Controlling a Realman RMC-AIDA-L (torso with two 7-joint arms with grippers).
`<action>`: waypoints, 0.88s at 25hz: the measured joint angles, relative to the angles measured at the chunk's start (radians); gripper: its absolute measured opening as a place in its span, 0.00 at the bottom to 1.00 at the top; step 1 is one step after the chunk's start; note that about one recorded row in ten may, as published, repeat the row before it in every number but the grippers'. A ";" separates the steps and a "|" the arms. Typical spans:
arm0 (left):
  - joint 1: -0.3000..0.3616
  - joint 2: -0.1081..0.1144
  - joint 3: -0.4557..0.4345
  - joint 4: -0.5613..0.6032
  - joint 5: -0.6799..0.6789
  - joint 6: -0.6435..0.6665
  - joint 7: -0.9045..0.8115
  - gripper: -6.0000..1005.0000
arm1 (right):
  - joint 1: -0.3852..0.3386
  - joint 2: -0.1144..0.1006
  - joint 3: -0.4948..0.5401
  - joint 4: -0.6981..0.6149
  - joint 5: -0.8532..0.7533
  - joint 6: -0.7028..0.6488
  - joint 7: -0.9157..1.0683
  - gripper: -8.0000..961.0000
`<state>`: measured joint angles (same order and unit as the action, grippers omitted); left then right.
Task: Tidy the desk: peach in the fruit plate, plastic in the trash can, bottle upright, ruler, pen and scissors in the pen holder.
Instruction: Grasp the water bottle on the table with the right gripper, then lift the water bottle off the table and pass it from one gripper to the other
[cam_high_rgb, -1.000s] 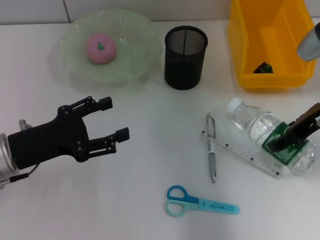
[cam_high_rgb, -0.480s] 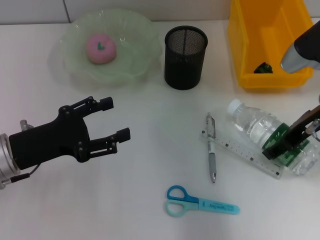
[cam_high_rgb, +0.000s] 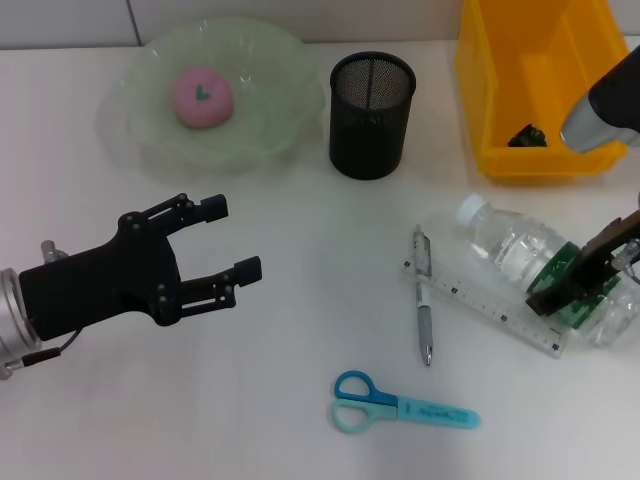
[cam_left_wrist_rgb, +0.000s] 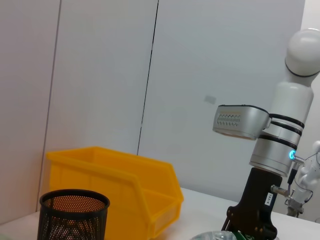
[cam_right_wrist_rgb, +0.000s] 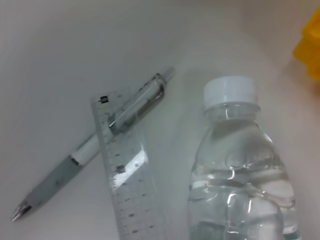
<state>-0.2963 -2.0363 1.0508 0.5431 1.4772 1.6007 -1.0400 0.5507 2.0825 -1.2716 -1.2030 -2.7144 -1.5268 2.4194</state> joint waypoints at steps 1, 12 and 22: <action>0.000 0.000 0.000 0.000 0.000 0.000 0.000 0.86 | -0.012 0.001 -0.001 -0.015 0.002 0.006 -0.004 0.79; 0.000 -0.006 0.000 0.002 0.000 0.003 0.003 0.86 | -0.207 0.002 0.002 -0.164 0.199 0.130 -0.174 0.79; -0.009 -0.010 0.000 0.001 -0.006 0.005 0.003 0.86 | -0.319 0.004 0.010 -0.186 0.324 0.213 -0.278 0.80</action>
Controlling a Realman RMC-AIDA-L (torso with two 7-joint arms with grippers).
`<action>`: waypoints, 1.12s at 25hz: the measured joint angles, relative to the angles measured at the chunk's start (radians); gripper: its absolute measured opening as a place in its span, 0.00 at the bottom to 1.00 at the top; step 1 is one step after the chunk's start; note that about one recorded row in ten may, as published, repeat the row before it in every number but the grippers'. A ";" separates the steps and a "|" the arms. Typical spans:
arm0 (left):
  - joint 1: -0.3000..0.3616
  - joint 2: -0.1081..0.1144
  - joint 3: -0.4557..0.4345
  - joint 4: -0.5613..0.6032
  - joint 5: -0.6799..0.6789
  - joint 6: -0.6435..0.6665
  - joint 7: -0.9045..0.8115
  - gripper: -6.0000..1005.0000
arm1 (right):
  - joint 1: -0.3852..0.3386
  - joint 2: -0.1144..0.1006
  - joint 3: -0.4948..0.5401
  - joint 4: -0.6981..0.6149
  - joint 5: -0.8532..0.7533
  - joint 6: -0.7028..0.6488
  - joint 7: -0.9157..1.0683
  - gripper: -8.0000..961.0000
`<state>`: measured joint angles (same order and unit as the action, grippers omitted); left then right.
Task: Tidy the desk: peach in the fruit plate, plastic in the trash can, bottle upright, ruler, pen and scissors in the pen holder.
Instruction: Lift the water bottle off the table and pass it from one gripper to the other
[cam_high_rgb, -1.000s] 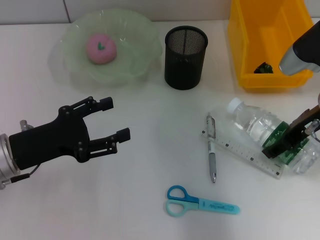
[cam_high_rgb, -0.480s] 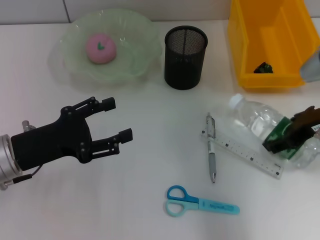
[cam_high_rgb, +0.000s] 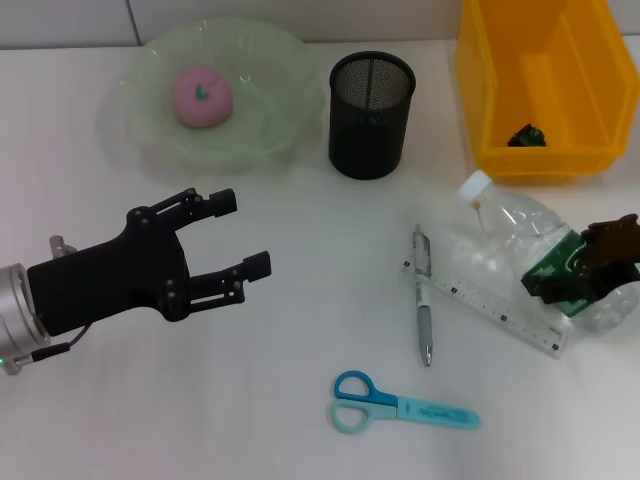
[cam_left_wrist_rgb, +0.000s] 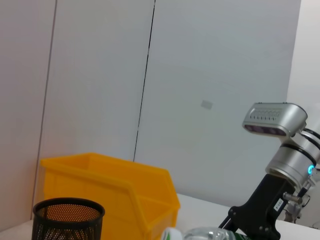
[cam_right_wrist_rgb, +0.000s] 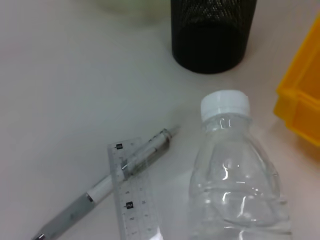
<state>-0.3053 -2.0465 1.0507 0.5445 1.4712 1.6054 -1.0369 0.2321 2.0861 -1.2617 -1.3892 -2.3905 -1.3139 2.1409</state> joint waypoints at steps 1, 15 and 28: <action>0.000 0.000 0.000 0.000 0.000 0.000 0.000 0.86 | -0.009 0.000 0.000 0.001 0.012 0.015 -0.003 0.80; -0.001 0.000 0.000 0.000 0.000 0.002 0.000 0.86 | -0.029 -0.006 0.074 -0.029 0.108 -0.008 -0.046 0.81; -0.035 -0.026 -0.016 -0.064 -0.209 0.090 -0.029 0.85 | -0.059 -0.006 0.220 -0.100 0.421 -0.157 -0.217 0.82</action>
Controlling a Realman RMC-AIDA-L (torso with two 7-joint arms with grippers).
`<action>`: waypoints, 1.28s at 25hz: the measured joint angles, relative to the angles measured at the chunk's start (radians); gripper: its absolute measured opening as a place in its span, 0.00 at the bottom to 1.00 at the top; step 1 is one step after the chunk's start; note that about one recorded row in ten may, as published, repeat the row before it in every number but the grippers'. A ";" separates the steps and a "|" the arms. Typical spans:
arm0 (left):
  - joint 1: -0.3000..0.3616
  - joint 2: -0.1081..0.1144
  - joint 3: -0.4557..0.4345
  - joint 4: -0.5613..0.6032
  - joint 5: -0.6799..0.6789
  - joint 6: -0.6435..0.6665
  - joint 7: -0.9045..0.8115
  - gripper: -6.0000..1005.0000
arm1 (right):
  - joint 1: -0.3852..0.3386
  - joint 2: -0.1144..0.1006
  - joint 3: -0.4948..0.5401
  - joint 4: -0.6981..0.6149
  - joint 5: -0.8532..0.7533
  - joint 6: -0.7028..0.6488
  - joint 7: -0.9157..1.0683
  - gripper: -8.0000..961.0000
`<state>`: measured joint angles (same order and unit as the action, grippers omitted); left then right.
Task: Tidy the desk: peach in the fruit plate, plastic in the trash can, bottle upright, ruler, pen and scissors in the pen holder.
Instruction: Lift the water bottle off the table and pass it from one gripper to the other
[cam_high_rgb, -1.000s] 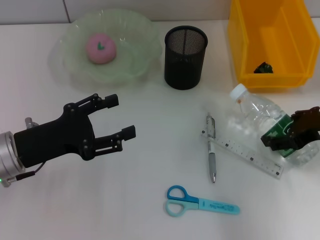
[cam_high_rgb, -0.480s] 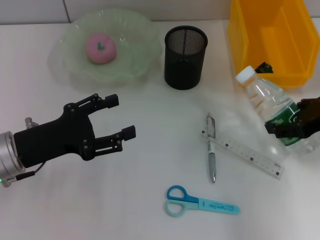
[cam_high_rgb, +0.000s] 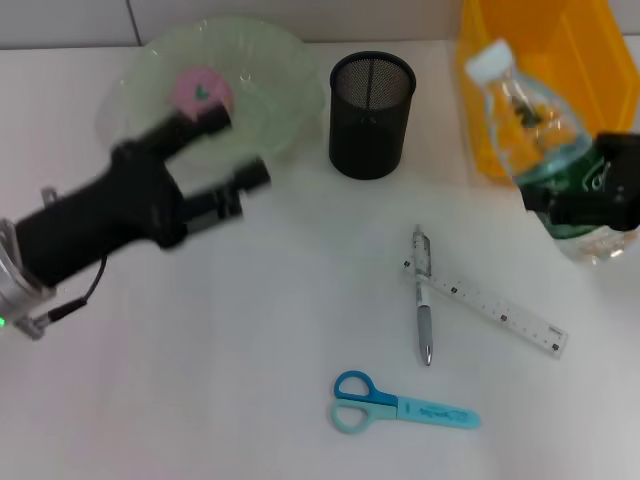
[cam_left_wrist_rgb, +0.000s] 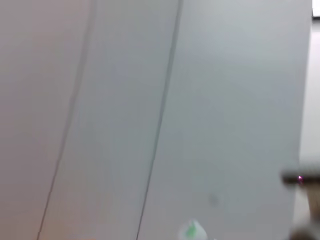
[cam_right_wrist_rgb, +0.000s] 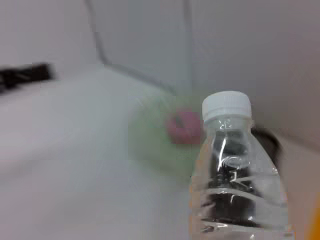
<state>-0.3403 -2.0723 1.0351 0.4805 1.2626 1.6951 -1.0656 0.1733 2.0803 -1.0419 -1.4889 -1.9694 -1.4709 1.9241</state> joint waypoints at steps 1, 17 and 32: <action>-0.032 0.001 0.002 -0.076 -0.083 0.047 -0.022 0.85 | 0.001 0.000 0.038 0.031 0.098 -0.056 -0.076 0.82; -0.174 -0.001 0.100 -0.165 -0.124 0.101 -0.110 0.85 | 0.106 0.003 0.043 0.345 0.335 -0.243 -0.344 0.83; -0.215 -0.007 0.134 -0.170 -0.129 0.076 -0.123 0.85 | 0.224 0.005 0.000 0.543 0.338 -0.267 -0.405 0.84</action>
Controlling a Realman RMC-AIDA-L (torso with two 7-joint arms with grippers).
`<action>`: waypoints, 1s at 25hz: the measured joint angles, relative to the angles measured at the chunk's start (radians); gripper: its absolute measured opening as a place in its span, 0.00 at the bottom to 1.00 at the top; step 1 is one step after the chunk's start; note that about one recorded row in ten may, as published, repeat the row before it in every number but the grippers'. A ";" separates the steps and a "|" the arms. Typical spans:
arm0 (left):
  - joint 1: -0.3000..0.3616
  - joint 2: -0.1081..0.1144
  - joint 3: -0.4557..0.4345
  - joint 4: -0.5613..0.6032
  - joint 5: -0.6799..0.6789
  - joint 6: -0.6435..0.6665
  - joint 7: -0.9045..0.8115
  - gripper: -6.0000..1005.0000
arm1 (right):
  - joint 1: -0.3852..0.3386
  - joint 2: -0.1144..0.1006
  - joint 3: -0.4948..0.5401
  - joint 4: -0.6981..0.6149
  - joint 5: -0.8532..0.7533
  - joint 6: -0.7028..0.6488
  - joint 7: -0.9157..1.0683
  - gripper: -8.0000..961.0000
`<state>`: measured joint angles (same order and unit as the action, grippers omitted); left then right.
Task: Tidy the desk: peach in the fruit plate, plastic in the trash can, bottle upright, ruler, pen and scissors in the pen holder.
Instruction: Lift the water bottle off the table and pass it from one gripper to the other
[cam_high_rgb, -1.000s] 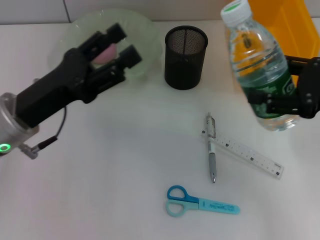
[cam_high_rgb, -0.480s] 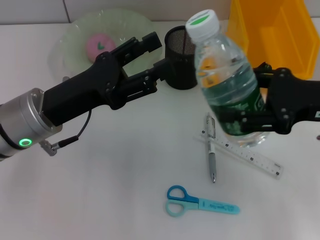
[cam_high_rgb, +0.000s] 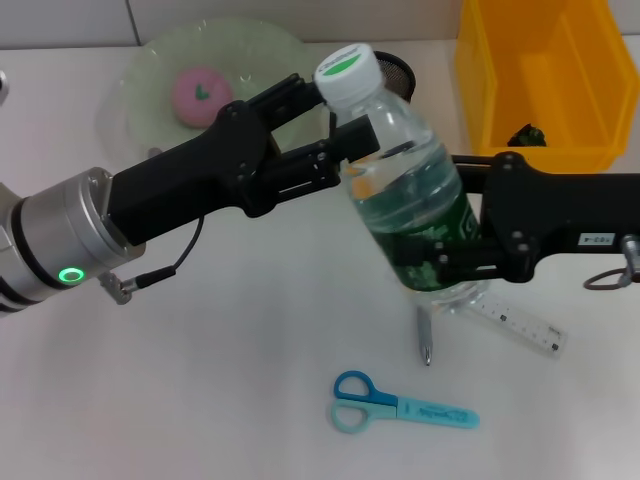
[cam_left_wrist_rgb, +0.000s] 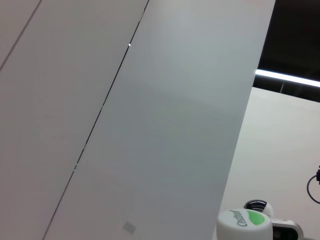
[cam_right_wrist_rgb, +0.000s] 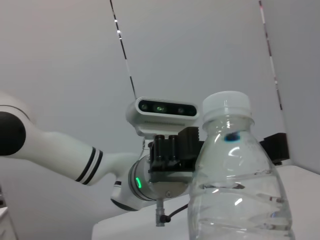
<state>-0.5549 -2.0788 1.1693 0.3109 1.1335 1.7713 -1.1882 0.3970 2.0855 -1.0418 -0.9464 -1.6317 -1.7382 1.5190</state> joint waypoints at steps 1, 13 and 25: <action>-0.003 0.000 0.001 -0.001 0.000 0.001 -0.002 0.85 | 0.014 0.000 -0.010 0.019 0.000 0.001 -0.004 0.84; -0.026 -0.001 0.012 -0.014 -0.008 0.002 -0.041 0.84 | 0.045 -0.001 -0.062 0.050 0.001 0.026 -0.014 0.85; -0.035 -0.001 0.010 -0.024 -0.018 -0.024 -0.082 0.65 | 0.049 0.000 -0.063 0.063 0.003 0.028 -0.025 0.86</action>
<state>-0.5903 -2.0800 1.1795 0.2864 1.1151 1.7477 -1.2697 0.4456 2.0858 -1.1045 -0.8838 -1.6286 -1.7106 1.4939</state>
